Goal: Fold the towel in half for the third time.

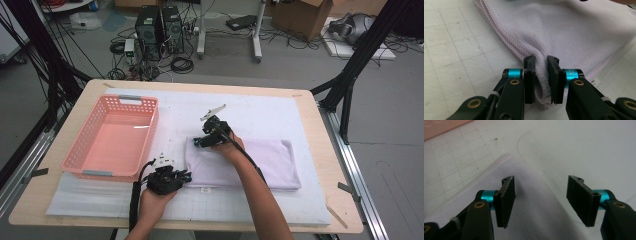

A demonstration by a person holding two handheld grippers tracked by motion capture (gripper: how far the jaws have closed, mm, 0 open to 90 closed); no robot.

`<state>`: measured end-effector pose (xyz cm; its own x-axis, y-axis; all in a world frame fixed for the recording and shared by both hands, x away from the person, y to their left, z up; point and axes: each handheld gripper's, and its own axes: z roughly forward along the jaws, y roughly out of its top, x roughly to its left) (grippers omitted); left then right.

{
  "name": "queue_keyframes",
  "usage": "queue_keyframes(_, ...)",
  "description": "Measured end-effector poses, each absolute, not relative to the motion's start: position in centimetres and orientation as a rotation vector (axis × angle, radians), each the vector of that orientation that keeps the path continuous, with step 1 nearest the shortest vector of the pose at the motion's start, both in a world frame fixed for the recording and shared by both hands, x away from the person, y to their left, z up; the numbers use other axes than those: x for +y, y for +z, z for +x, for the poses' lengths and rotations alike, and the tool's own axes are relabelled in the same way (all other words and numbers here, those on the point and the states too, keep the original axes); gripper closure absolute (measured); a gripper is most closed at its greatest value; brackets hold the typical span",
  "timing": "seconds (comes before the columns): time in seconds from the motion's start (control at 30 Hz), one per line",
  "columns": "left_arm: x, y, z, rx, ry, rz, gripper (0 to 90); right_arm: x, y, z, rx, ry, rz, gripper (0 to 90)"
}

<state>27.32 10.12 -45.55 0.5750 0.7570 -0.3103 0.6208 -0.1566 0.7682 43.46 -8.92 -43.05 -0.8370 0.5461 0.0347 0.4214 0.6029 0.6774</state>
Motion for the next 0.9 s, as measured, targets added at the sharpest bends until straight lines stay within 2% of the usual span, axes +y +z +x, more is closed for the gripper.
queue_keyframes(0.07,10.2,-45.6,27.3,1.125,0.173,1.856,77.8,-8.2,-43.4,43.6,2.681,1.019,0.772,55.4)
queue_keyframes(0.2,10.7,-45.6,27.4,1.149,0.125,1.825,79.0,-8.1,-43.2,43.7,2.73,1.043,0.716,81.2)
queue_keyframes(0.6,12.5,-43.8,26.2,1.123,0.102,1.761,80.3,-7.8,-41.7,42.9,2.711,1.199,0.695,84.4)
queue_keyframes(0.9,12.4,-41.6,25.3,1.011,0.115,1.698,80.4,-9.0,-37.8,41.7,2.629,1.4,0.641,84.4)
